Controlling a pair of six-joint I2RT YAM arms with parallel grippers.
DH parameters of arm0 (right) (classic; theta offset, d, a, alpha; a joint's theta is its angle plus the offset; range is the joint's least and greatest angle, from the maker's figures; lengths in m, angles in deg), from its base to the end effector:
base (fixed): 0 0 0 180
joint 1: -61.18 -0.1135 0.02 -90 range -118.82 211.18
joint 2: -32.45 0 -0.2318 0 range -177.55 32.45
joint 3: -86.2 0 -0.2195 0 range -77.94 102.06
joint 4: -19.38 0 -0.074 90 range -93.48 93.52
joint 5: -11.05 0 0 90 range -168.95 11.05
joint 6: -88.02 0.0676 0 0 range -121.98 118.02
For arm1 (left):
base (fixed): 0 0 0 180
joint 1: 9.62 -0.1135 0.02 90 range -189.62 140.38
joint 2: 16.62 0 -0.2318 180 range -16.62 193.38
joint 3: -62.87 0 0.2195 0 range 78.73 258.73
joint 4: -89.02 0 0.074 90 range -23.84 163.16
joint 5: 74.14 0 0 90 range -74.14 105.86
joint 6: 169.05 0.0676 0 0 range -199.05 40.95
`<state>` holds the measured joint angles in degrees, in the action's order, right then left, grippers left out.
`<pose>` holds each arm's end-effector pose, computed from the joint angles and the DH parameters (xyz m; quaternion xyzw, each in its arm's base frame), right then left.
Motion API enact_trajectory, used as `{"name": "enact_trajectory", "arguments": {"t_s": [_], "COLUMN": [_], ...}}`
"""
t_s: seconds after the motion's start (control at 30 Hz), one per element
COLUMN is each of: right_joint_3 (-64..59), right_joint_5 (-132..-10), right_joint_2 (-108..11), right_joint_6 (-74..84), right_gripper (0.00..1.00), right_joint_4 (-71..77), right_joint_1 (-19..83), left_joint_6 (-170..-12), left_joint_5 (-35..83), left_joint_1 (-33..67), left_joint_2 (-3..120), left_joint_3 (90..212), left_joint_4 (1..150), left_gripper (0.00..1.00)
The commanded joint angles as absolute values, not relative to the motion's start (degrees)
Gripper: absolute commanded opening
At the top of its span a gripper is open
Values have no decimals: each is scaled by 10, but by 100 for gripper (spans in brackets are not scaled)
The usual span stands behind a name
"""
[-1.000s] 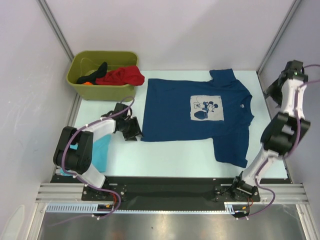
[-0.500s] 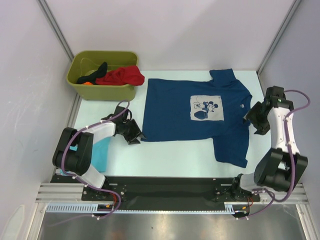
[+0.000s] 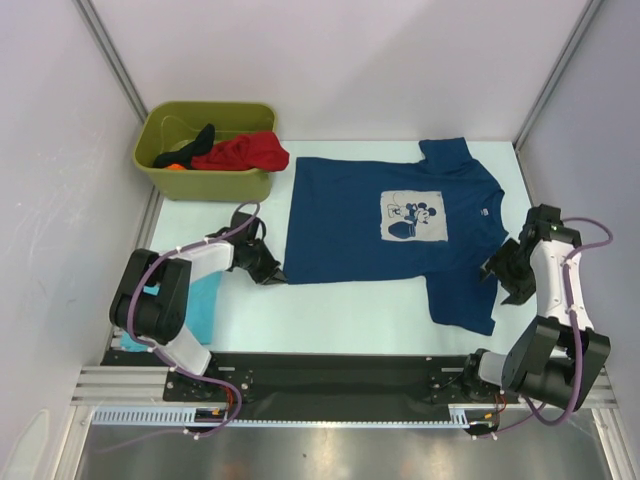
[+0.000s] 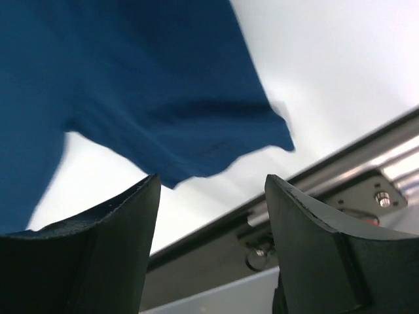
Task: Fold and stack the t-shirts
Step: Flatten the tshirt out
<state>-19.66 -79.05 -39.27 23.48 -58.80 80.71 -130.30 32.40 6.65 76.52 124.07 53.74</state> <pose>0.1898 -0.0674 0.2056 0.3798 0.9167 0.0055 0.1238 0.2564 -0.0949 0.1009 -0.2645 0.9338 -0.2258 0.0841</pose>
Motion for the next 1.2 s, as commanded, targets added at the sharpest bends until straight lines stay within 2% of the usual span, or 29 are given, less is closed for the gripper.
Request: {"name": "enact_trajectory", "arguments": {"t_s": [0.0, 0.03, 0.23, 0.37, 0.57, 0.9, 1.17], "right_joint_3": [-219, -226, -252, -261, -267, -267, -276], "right_joint_5": [-781, -781, -783, -790, -789, -781, -778], "right_joint_2": [-401, -403, -435, -472, -499, -560, -580], "right_joint_6": [239, 240, 263, 267, 267, 255, 282], "right_gripper": [71, 70, 58, 47, 48, 51, 47], "right_joint_4": [-623, -628, -628, -604, -597, -592, -565], "right_joint_1": [823, 831, 849, 861, 861, 846, 851], "left_joint_6": [-1269, -1257, -1222, -1200, -1172, -1179, -1172], "left_joint_5": [234, 232, 205, 177, 125, 146, 149], "left_joint_1": [71, 71, 70, 70, 67, 59, 59], "left_joint_2": [791, 787, 762, 757, 764, 794, 793], "left_joint_3": [1245, 1247, 1256, 1276, 1303, 1315, 1316], "left_joint_4": [530, 530, 543, 537, 528, 547, 546], "left_gripper": [10, 1, 0, 0, 0, 0, 0]}}
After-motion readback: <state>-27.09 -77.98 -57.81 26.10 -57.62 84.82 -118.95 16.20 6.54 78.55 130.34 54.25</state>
